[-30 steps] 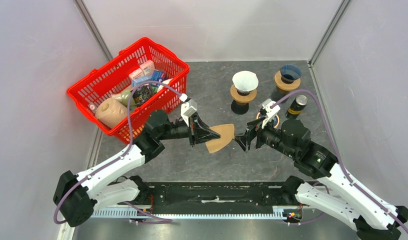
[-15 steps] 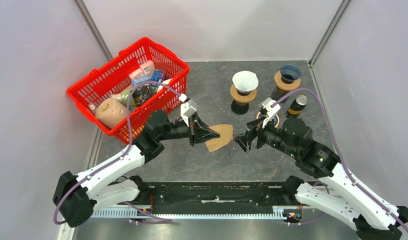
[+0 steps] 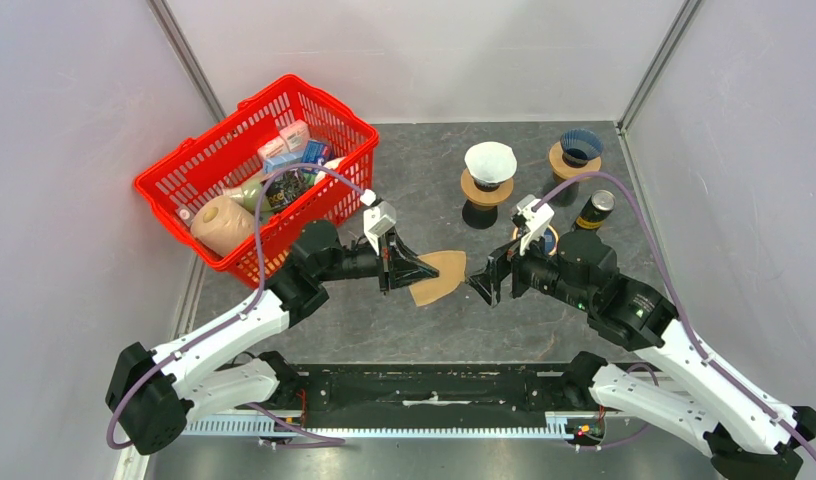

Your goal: Place the coffee filter in the dripper

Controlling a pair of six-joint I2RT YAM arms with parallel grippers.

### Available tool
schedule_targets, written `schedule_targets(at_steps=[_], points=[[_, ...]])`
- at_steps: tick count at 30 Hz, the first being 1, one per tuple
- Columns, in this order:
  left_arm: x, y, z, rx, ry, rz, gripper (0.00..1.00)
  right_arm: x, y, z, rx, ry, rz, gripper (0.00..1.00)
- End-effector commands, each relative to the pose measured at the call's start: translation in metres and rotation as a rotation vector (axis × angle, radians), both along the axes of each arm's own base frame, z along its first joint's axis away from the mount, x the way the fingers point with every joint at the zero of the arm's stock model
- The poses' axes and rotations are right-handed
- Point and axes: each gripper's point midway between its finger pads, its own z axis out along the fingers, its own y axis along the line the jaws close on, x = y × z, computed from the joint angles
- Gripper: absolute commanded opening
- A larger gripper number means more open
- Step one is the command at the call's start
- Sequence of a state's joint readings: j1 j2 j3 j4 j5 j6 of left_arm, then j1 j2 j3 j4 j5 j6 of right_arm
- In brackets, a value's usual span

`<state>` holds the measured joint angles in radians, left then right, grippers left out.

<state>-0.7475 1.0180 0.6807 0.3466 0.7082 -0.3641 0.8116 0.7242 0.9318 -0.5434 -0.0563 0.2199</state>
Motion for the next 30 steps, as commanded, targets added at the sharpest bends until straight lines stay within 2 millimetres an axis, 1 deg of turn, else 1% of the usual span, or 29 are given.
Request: schedule_targets(at_steps=[1,9,12,14,19,22,25,27,30], points=[[0.001,0.002,0.007,-0.006,-0.071,0.003,0.02,-0.001,0.000,0.021,0.019,-0.034,0.009,0.97],[-0.001,0.002,0.006,-0.002,-0.070,-0.013,0.02,0.000,0.005,0.023,0.027,-0.035,0.029,0.97],[-0.007,0.002,0.009,-0.014,-0.082,-0.045,0.02,0.003,0.006,0.021,0.021,-0.039,0.021,0.97],[-0.014,0.001,0.010,-0.028,-0.092,-0.088,0.02,0.006,0.008,0.021,0.023,-0.046,0.016,0.97],[-0.024,0.001,0.012,-0.049,-0.104,-0.147,0.02,0.011,0.007,0.023,0.031,-0.070,-0.002,0.97],[-0.029,0.001,0.013,-0.059,-0.108,-0.184,0.02,0.009,0.009,0.023,0.048,-0.083,0.012,0.97],[-0.034,0.001,0.019,-0.095,-0.125,-0.210,0.02,0.002,0.014,0.024,0.074,-0.079,0.059,0.97],[-0.036,0.002,0.022,-0.110,-0.132,-0.215,0.02,-0.004,0.018,0.024,0.091,-0.067,0.090,0.96],[-0.036,0.001,0.025,-0.123,-0.136,-0.215,0.02,-0.005,0.018,0.025,0.109,-0.056,0.085,0.95]])
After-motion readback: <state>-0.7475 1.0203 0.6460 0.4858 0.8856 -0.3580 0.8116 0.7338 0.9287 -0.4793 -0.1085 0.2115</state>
